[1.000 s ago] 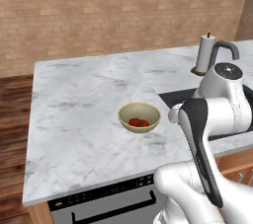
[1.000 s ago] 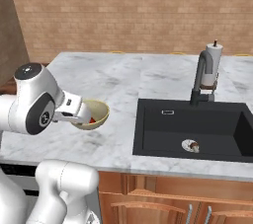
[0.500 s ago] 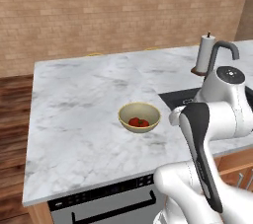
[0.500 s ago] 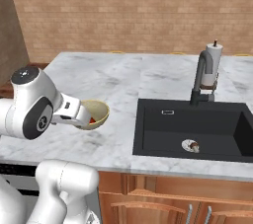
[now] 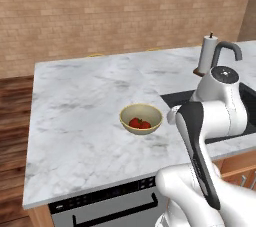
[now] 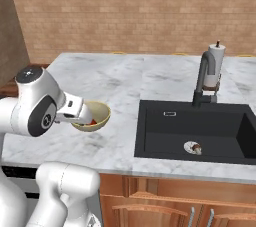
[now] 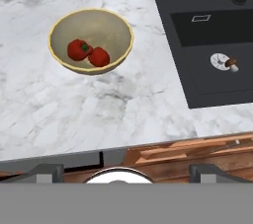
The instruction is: Pick the bell peppers from the cabinet and place them in one bowl. Pick the mushroom from the sink and place it in the other bowl.
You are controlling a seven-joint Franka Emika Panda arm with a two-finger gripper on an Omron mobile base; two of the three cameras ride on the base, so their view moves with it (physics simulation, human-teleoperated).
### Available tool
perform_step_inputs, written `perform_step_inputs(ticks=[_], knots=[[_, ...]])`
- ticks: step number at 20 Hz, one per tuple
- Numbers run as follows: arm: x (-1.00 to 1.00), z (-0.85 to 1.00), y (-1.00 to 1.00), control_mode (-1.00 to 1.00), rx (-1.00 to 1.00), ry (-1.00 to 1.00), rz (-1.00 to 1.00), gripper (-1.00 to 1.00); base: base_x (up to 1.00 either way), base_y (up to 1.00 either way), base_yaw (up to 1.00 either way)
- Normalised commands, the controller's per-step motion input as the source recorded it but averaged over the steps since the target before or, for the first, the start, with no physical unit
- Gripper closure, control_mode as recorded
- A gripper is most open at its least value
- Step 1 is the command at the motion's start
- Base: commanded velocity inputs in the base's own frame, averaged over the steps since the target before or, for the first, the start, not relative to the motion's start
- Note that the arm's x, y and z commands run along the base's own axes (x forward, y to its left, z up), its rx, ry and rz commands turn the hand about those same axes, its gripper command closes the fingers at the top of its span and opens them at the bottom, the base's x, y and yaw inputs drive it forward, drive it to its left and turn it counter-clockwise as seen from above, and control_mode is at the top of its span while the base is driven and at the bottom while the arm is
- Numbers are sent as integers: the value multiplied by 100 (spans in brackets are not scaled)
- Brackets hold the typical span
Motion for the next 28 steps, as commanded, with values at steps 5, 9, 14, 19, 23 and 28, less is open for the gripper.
perform_step_inputs(ticks=[5,9,14,19,23,28], knots=[[5,0,0,-100,0,0,0,-100,0,0,0],[0,0,0,-100,0,0,0,-100,0,0,0],[1,0,-1,-100,0,0,0,-100,0,0,0],[0,0,0,100,0,0,0,-100,14,-32,4],[0,0,0,100,0,0,0,-100,21,-47,5],[0,0,0,100,0,0,0,-100,19,-54,4]])
